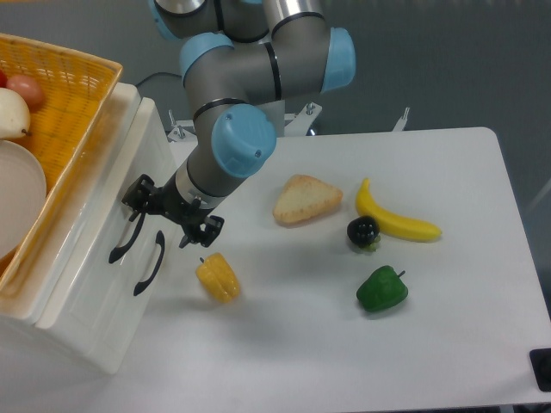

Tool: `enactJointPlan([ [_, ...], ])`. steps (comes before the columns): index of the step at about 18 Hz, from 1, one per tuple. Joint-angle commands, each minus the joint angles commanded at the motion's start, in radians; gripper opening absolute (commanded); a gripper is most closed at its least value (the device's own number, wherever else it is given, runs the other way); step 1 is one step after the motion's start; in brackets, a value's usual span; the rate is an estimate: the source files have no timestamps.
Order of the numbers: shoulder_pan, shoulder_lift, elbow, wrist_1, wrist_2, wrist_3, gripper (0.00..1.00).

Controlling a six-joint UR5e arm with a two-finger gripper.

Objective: Slide open the top white drawer
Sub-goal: 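Lower the gripper onto the upper drawer's black handle and hook it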

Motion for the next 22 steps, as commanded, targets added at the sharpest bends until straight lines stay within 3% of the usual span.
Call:
enactJointPlan([
  [7,0.0,0.002,0.0,0.0,0.0,0.0,0.7],
  [22,-0.006,0.012,0.0,-0.002,0.003,0.0,0.56],
])
